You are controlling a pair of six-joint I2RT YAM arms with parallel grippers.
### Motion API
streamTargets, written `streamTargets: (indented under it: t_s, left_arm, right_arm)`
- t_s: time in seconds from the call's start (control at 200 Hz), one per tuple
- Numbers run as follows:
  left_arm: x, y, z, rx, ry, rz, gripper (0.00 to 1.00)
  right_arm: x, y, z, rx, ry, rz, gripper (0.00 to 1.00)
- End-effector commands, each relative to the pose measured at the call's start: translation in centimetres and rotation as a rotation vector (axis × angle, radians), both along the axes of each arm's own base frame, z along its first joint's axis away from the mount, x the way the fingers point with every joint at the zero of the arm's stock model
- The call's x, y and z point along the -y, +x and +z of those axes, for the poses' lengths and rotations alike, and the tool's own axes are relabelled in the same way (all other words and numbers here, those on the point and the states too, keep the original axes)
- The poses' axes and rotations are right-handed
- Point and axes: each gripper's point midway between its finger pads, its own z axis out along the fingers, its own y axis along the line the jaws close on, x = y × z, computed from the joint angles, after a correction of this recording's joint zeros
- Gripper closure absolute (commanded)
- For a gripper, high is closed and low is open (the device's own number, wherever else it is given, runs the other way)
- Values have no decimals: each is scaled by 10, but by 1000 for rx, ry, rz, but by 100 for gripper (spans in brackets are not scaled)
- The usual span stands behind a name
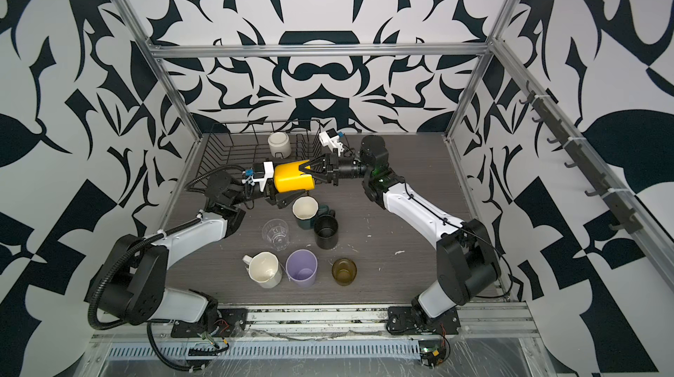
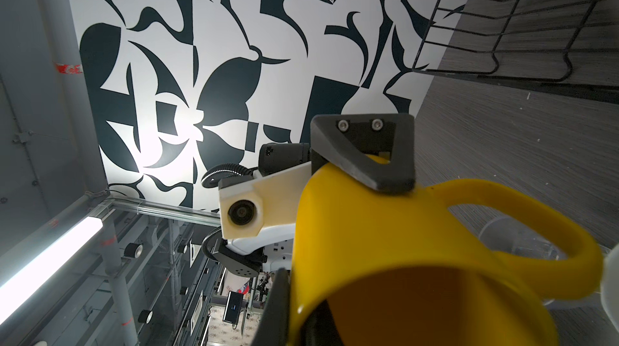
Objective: Load cups into a dish rack
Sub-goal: Place the cup upside down at the dish rack.
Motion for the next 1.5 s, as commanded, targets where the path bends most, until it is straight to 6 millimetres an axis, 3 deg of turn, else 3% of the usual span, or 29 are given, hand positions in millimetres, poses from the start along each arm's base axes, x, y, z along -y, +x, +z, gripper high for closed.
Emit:
streamTargets:
  t_s: [0.0, 0.34, 0.585, 0.79, 0.875, 1.03, 1.12, 1.26, 1.495]
  left_arm:
    - [6, -9, 10, 48, -5, -56, 10]
    - [7, -13, 6, 51, 9, -83, 4]
    - [7, -16, 7, 42, 23, -102, 14]
    - [6, -16, 7, 49, 42, -85, 33]
    - [5, -15, 10, 54, 42, -62, 52]
    - [3, -11, 13, 55, 35, -16, 71]
    - [2, -5, 16, 58, 28, 14, 87]
    - [0, -6, 24, 81, 8, 27, 100]
    - [-2, -6, 25, 80, 9, 45, 100]
  right_arm:
    - [-2, -17, 47, 164, 120, 18, 100]
    - [-8, -23, 49, 162, 131, 44, 100]
    - [-12, -27, 52, 156, 143, 65, 100]
    - [-13, -24, 54, 142, 166, 69, 100]
    - [-14, -23, 52, 139, 165, 67, 100]
    - [-14, -22, 52, 138, 164, 68, 86]
    - [-13, -22, 54, 147, 161, 74, 81]
    - [-11, -20, 52, 154, 134, 62, 67]
    - [-2, -13, 37, 172, 37, -6, 58]
